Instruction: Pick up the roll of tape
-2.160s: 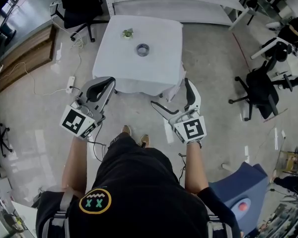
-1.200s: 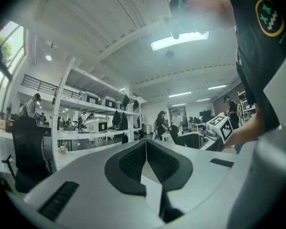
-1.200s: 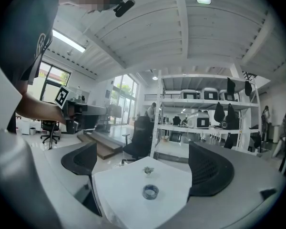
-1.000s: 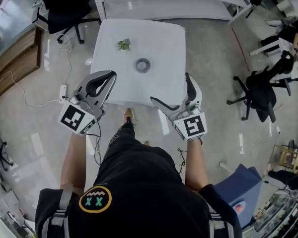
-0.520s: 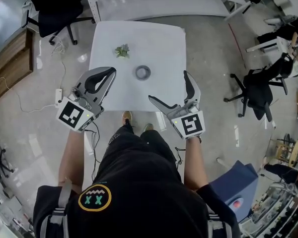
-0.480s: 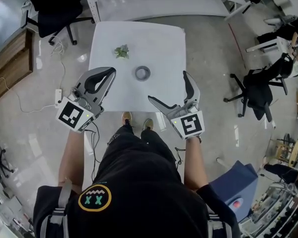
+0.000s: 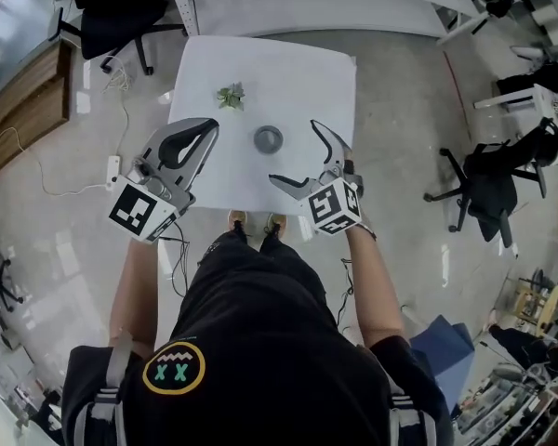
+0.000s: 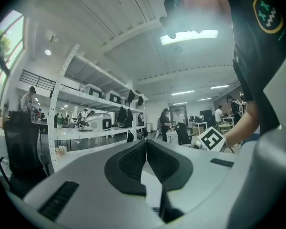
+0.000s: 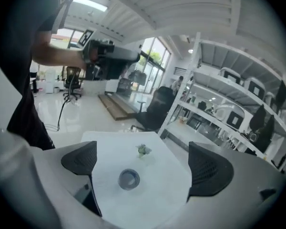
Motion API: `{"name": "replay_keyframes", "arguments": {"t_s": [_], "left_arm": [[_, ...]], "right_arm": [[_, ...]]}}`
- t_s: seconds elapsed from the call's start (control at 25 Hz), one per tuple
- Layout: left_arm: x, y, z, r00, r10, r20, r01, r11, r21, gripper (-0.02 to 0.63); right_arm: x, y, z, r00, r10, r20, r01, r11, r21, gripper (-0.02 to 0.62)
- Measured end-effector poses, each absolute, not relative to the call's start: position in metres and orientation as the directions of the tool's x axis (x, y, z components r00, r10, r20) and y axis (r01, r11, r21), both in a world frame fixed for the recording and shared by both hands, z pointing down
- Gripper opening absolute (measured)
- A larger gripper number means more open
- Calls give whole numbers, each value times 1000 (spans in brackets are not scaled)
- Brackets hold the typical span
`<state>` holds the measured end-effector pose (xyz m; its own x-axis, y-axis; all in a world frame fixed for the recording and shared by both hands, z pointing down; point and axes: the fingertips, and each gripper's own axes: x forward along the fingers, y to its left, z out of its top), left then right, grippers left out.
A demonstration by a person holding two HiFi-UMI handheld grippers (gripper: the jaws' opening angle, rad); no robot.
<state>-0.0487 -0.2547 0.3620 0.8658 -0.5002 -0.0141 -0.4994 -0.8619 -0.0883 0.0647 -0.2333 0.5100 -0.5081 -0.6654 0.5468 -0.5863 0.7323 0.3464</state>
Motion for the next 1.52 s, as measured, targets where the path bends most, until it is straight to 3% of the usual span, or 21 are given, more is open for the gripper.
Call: {"name": "replay_keyframes", "arguments": {"t_s": [0.28, 0.68, 1.52], "left_arm": [[-53, -258, 366, 843, -537, 9, -534, -840, -101, 20], [-61, -259, 364, 827, -562, 20, -559, -825, -88, 20], [-65, -269, 367, 792, -602, 98, -601, -798, -42, 20]], "right_arm": [[46, -258, 597, -505, -472, 723, -353, 877, 326, 598], [32, -259, 724, -375, -210, 903, -124, 977, 175, 597], [31, -251, 835, -217, -44, 975, -62, 998, 32, 488]]}}
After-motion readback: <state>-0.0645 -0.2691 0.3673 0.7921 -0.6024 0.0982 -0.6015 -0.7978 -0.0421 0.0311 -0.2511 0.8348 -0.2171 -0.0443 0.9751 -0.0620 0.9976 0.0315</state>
